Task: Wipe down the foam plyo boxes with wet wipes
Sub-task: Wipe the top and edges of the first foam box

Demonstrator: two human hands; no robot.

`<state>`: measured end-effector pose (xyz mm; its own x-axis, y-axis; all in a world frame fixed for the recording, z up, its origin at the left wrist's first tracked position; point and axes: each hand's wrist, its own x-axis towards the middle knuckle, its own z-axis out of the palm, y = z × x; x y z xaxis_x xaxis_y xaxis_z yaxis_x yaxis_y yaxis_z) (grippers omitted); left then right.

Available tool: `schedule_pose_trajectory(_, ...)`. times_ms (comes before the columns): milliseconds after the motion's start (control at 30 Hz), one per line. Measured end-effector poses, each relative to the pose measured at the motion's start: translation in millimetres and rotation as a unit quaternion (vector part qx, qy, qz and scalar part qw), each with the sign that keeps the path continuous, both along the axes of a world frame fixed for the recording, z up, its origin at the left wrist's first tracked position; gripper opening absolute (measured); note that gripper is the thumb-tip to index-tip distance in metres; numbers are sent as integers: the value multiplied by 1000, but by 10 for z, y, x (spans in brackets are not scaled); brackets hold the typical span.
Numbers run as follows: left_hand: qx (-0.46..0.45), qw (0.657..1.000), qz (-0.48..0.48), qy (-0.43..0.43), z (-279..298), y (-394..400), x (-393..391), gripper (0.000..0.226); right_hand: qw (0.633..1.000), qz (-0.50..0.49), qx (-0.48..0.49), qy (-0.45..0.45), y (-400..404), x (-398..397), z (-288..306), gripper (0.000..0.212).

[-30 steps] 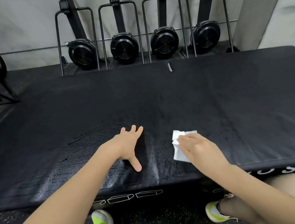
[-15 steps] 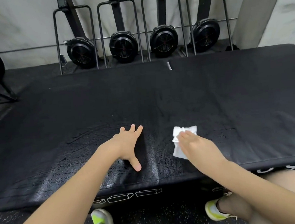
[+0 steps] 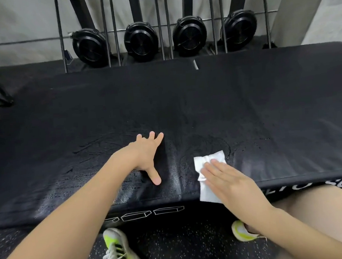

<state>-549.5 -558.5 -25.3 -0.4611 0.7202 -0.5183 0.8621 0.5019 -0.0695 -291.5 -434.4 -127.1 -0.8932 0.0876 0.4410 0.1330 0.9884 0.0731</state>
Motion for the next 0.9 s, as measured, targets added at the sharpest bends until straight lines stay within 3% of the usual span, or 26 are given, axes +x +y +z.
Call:
schedule_pose_trajectory(100,-1,1000,-15,19,-29,10,1,161,998,54,30,-1,32,415,-122,39)
schedule_pose_trajectory(200,-1,1000,-15,20,-30,9,2,160,997,79,0,13,78,507,-133,56)
schedule_pose_trajectory(333,-1,1000,-2,14,-10,9,25,161,990,137,-12,43,-177,86,-153,30)
schedule_pose_trajectory(500,15,1000,-2,16,-34,-34,39,160,977,199,-22,75,-994,-659,-168,23)
schedule_pose_trajectory(600,30,1000,-2,-3,-19,-76,22,155,977,196,-24,79,-1040,-692,-133,24)
schedule_pose_trajectory(767,12,1000,-2,-25,21,-102,-21,154,988,132,-33,79,-449,-98,-146,32)
schedule_pose_trajectory(900,7,1000,-5,-12,76,88,-69,141,997,65,-33,29,-163,22,-13,29)
